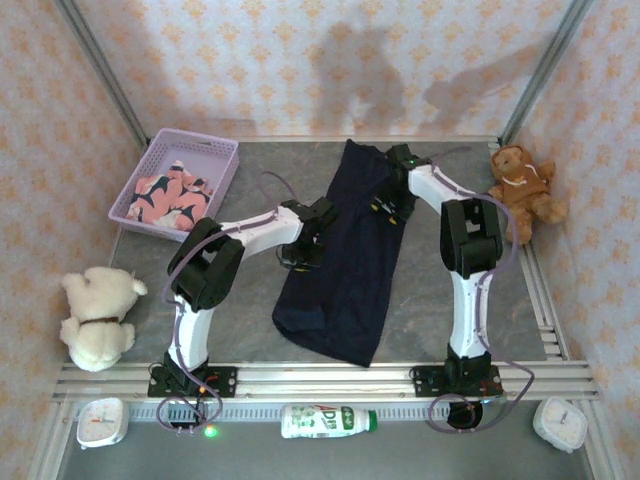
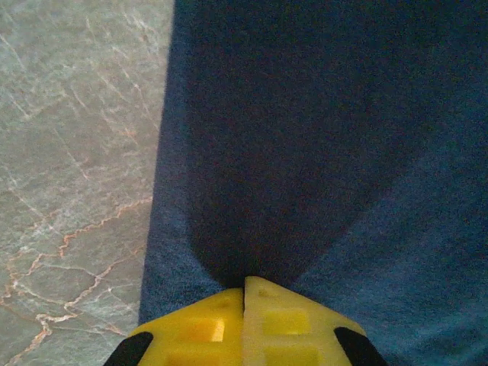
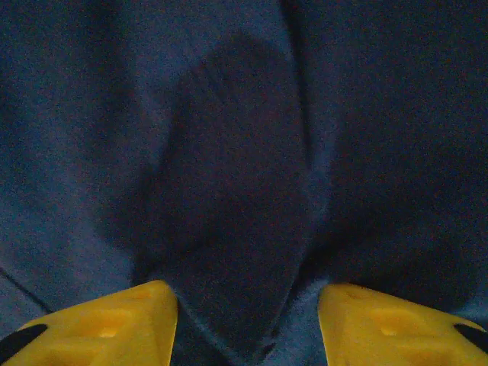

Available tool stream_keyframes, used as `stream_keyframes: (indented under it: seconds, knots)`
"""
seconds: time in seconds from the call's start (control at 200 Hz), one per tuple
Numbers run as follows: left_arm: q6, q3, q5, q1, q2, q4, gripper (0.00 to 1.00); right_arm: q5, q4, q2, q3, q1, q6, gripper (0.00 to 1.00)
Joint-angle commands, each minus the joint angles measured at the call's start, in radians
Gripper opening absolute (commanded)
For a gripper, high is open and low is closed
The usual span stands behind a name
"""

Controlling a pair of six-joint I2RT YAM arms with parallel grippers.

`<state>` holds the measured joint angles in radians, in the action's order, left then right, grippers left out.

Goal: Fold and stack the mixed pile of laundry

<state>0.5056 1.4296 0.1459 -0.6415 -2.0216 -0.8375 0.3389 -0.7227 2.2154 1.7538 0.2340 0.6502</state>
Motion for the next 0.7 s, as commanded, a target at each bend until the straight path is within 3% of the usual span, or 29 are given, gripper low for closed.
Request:
stream_keyframes:
  seconds: [0.0, 0.205, 0.31, 0.475, 0.575, 0.696]
  knots:
    - [0.087, -0.058, 0.042, -0.042, -0.015, 0.038, 0.00, 0.012, 0.004, 0.106, 0.122, -0.003, -0.021, 0.52]
    - [0.198, 0.007, 0.058, -0.124, -0.032, 0.071, 0.00, 0.084, -0.125, 0.314, 0.493, -0.003, -0.079, 0.51]
    - [0.209, 0.101, 0.033, -0.125, -0.044, 0.044, 0.02, 0.058, -0.199, 0.299, 0.570, -0.003, -0.133, 0.51]
    - [0.123, 0.353, -0.022, -0.097, -0.100, -0.052, 0.13, -0.021, -0.250, 0.091, 0.406, -0.007, -0.227, 0.52]
    - [0.090, 0.494, -0.037, -0.056, -0.155, -0.085, 0.14, -0.039, -0.245, -0.076, 0.207, -0.007, -0.263, 0.52]
    - [0.069, 0.628, -0.029, 0.001, -0.225, -0.081, 0.14, 0.024, -0.184, -0.293, -0.078, -0.007, -0.254, 0.52]
